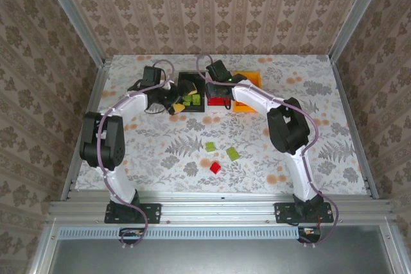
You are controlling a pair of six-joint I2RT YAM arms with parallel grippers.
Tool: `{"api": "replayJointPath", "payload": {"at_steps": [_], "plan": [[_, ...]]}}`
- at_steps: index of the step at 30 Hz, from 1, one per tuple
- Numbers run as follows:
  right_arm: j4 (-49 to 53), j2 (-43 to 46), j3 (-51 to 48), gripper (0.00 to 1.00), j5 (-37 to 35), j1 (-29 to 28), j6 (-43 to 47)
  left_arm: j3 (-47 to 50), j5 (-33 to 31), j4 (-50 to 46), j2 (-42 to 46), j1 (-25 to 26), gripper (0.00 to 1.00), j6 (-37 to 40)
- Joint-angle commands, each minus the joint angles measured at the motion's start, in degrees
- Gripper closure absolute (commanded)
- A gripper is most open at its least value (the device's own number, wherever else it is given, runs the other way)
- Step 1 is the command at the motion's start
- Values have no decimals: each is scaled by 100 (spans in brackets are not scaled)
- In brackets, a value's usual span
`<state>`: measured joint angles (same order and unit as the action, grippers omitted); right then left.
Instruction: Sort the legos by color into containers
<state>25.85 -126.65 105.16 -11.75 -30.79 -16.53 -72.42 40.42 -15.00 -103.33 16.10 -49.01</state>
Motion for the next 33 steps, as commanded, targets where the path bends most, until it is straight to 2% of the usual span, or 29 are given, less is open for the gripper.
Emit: {"api": "replayJointPath", "payload": {"at_steps": [1,4,7,11,13,17,24,27,30,33], "plan": [[33,477,-267,36,208,-24,9,-383,-326,-815,412,250,0,734],[-90,1025,-713,34,261,-41,-114,-235,-837,-1262,873,670,1,1284],[-536,1983,-1832,34,290,-49,-401,483,-1811,-1510,1501,1610,2,1855],[-1108,3399,-3579,33,121,-29,-802,1851,-3203,-1302,2283,2899,10,1871],[-1203,3940,-4231,33,142,-24,-931,2223,-3814,-1315,2502,3544,10,1869],[-1281,4804,-5203,31,45,18,-1026,2478,-4502,-1303,2431,4522,10,1951],[-1351,5439,-5959,30,-34,81,-1155,1969,-5365,-1193,1199,5148,8,2309],[-1499,5508,-6185,30,-79,97,-1183,1600,-5609,-1188,585,5262,12,2516],[-1612,5573,-6302,30,-80,133,-1169,1369,-5724,-1160,157,5285,22,2489],[-1683,5599,-6374,30,-91,142,-1167,1397,-5576,-904,18,5281,41,2468]]}}
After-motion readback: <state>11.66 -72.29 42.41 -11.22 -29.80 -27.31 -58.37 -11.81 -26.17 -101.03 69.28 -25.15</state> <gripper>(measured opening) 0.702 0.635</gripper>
